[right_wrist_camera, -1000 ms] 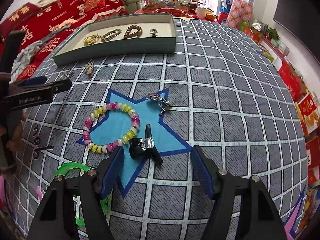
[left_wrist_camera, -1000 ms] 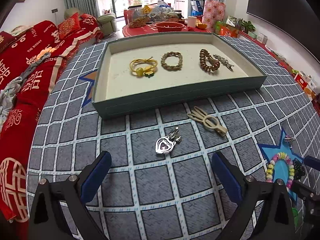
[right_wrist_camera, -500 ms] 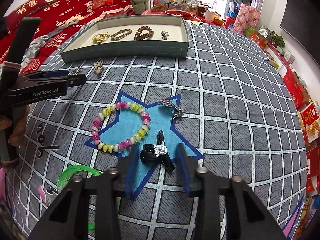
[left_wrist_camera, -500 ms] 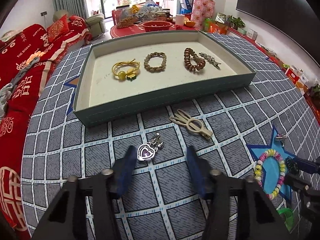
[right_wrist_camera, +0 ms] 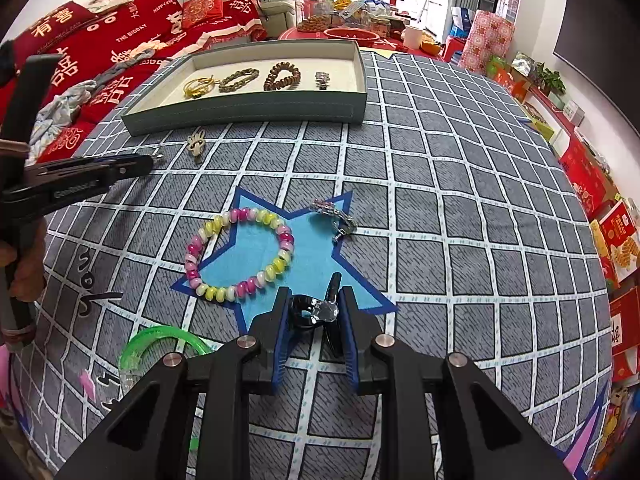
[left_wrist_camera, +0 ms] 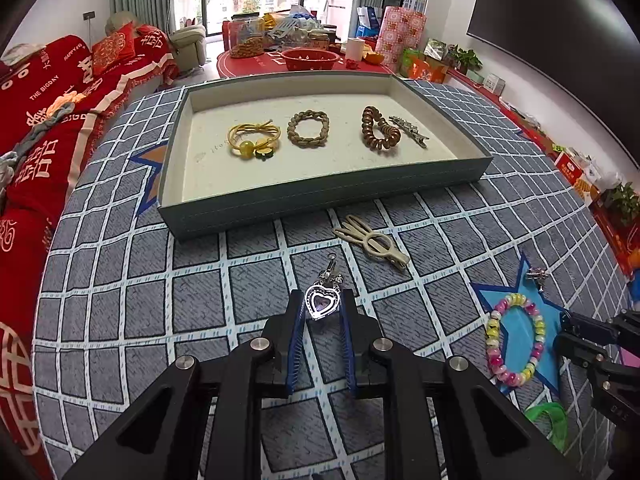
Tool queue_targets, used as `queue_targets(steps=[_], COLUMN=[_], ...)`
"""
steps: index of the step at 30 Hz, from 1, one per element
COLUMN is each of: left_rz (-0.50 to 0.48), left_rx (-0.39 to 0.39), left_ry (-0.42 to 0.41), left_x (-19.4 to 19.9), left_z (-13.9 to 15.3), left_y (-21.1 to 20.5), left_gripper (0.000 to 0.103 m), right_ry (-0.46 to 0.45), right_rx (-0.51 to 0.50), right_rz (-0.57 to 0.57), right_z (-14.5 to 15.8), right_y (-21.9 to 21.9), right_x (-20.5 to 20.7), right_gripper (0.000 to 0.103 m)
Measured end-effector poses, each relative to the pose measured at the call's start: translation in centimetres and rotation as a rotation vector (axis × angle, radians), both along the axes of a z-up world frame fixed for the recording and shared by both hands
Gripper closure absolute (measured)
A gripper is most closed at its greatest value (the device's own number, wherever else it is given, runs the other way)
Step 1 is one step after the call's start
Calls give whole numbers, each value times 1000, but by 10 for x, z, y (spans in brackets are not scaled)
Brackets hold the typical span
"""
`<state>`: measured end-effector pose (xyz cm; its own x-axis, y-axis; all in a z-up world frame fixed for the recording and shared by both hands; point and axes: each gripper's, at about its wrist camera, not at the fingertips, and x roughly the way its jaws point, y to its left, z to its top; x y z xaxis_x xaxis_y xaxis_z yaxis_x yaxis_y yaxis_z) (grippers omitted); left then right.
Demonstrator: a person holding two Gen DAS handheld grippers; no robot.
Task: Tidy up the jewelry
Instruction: 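Grasp the heart pendant with the left tool while the right tool grasps the black hair clip, then carry the heart pendant and black clip into the tray and release both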
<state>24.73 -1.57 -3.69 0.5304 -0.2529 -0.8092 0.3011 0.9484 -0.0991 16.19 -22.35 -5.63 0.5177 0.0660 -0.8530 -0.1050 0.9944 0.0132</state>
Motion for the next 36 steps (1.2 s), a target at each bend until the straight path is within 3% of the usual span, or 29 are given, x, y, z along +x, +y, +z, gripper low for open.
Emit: queue_targets(steps=[14, 22, 36], left_rz=[29, 48, 81], left_rx=[-36, -61, -51], left_ry=[-25, -42, -89], left_x=[-10, -3, 42], left_z=[24, 41, 69], left_y=[18, 27, 31], left_gripper=[72, 72, 72], right_ry=[-30, -90, -149], right_rx=[128, 114, 145], right_rz=[-40, -17, 24], right_z=[25, 54, 103], right_y=[-19, -14, -1], right_x=[-1, 19, 100], right_gripper=[78, 78, 78])
